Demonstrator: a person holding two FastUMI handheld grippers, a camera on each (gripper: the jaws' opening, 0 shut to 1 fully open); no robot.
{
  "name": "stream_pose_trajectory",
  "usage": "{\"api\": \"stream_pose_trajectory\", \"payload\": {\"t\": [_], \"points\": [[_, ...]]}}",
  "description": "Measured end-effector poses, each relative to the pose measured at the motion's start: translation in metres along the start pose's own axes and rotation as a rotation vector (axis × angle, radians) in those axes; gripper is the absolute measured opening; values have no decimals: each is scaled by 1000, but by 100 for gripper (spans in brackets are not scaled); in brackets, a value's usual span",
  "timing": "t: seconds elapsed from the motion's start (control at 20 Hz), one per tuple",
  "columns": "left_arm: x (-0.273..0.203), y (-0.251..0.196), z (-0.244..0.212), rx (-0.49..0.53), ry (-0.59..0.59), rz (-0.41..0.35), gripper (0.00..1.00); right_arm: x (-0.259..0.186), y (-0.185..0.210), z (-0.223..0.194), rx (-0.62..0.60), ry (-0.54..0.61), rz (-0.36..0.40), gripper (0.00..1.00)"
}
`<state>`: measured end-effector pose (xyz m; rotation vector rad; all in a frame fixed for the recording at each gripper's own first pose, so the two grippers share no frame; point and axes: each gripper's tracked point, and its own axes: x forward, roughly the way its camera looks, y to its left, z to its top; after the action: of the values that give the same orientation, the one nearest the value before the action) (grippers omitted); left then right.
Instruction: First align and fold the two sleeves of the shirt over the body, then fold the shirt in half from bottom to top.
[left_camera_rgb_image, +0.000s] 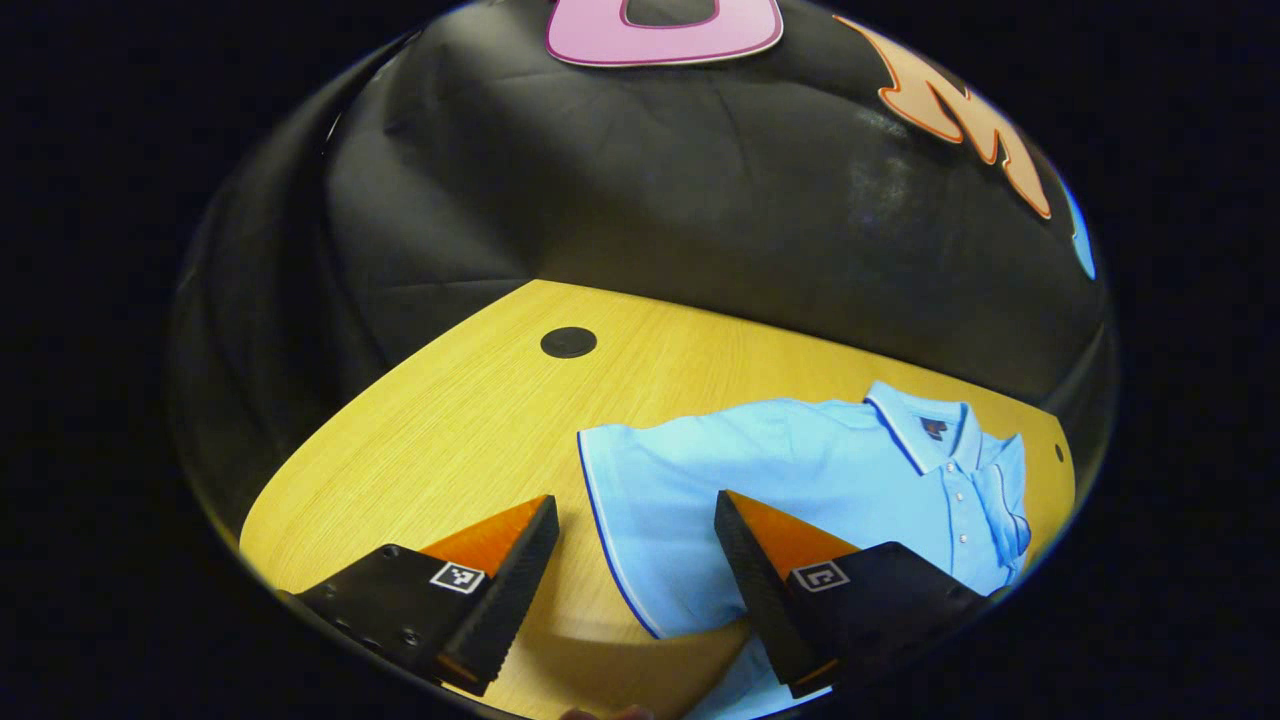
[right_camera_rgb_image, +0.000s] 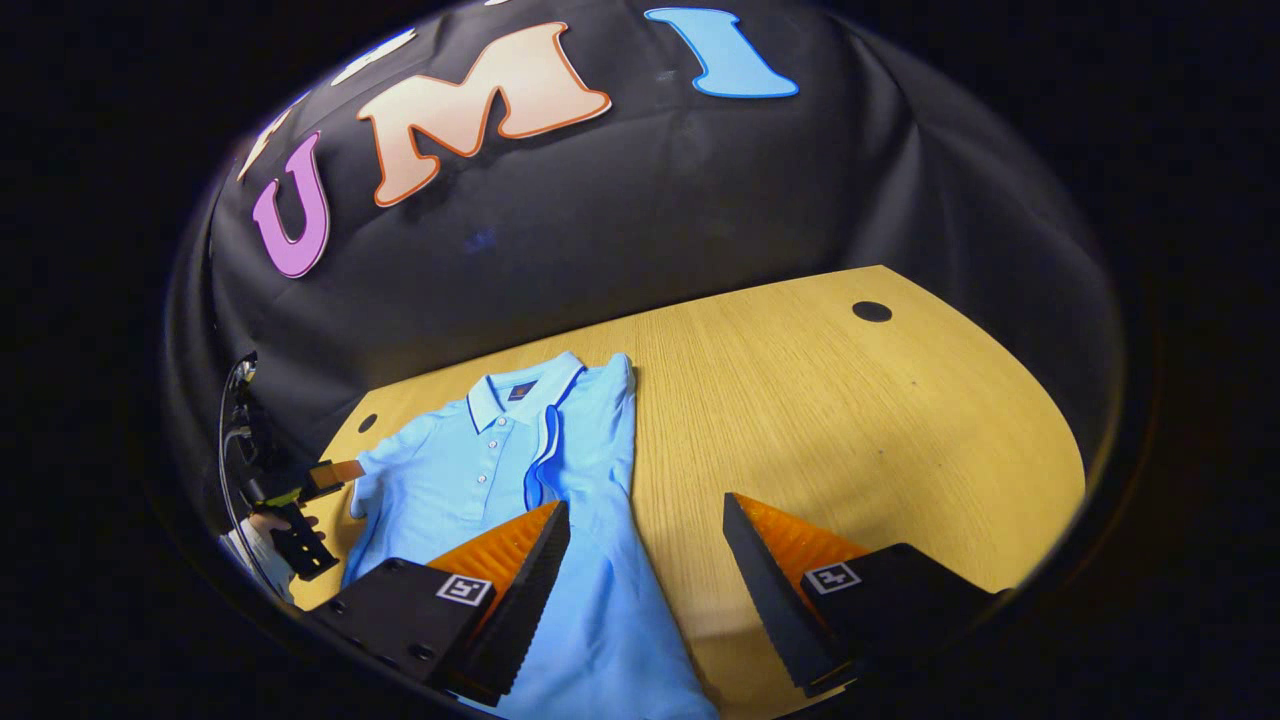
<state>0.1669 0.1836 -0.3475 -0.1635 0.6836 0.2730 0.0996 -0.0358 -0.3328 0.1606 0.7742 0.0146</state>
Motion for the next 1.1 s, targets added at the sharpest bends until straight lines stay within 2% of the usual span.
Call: {"api": "stream_pose_trajectory", "payload": {"t": [0.3,0.4,0.45,0.5,0.55,0.6,0.65,0.75,1.1], "points": [[8,-4,-10,29,43,10,95,-10,-8,4,11,-11,-10,97],[10,-11,-8,47,43,-24,87,-13,-9,5,6,-18,-11,97],[11,-16,-8,55,43,-49,71,-14,-9,3,9,-13,-10,97],[12,-22,-7,64,46,-76,61,-16,-9,3,17,-9,-5,97],[12,-28,-7,73,48,-101,41,-16,-8,2,21,-10,-4,97],[14,-31,-6,84,47,-115,29,-17,-10,1,20,-9,-4,97],[16,-32,-5,92,44,-112,5,-18,-11,-1,19,-7,-5,97],[11,-36,-4,120,56,-109,0,-22,-16,-3,7,-1,-16,97],[-6,-91,16,175,27,-168,0,-41,-38,3,-4,-22,-46,97]]}}
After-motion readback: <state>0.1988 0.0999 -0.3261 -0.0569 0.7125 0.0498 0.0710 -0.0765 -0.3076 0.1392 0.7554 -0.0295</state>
